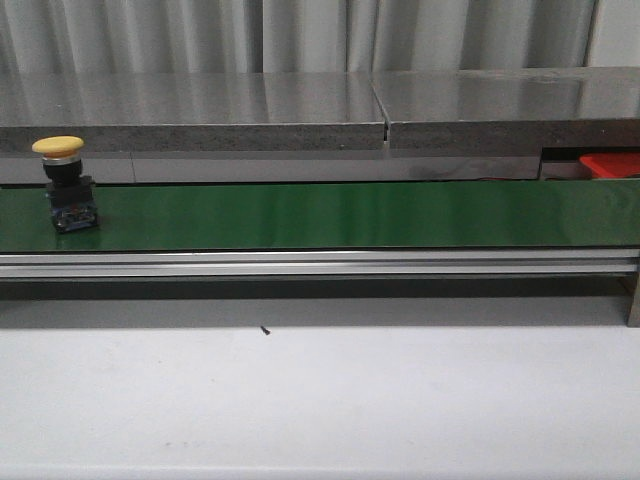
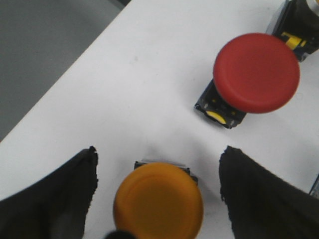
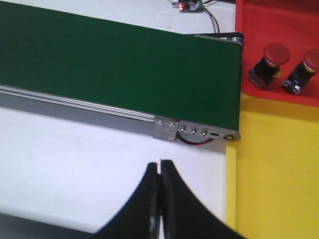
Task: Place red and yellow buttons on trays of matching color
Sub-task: 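Place the second yellow button on the belt with the left gripper, then move the right gripper above the belt toward the arriving yellow button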
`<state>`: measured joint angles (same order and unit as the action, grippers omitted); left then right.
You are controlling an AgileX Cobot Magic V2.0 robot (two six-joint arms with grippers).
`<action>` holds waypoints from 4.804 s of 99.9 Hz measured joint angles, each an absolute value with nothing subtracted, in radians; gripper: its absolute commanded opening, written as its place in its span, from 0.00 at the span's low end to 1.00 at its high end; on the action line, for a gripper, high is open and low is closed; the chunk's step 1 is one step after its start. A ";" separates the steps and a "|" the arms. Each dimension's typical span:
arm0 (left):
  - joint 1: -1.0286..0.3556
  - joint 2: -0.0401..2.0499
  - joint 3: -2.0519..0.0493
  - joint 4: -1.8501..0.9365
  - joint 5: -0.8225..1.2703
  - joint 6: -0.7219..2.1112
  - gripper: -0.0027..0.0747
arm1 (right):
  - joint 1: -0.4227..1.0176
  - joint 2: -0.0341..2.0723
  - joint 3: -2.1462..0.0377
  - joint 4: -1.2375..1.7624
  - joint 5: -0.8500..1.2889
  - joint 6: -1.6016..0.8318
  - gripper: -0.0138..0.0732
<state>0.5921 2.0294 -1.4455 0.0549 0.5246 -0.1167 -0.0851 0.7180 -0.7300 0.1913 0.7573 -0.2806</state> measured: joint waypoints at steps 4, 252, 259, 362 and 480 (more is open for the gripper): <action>0.592 2.029 -1.446 0.053 0.529 -0.117 0.57 | -0.085 0.718 -0.730 0.191 0.757 -0.281 0.08; 0.185 1.813 -1.442 -0.126 0.777 0.106 0.87 | -0.085 0.718 -0.730 0.191 0.757 -0.281 0.08; 0.179 1.789 -1.442 -0.142 0.780 0.125 0.87 | -0.085 0.718 -0.730 0.191 0.757 -0.281 0.08; -0.058 0.813 -0.783 -0.162 0.577 0.193 0.72 | -0.085 0.718 -0.730 0.191 0.757 -0.281 0.08; -0.058 0.443 -0.545 -0.177 0.583 0.195 0.01 | -0.085 0.738 -0.745 0.238 0.794 -0.298 0.82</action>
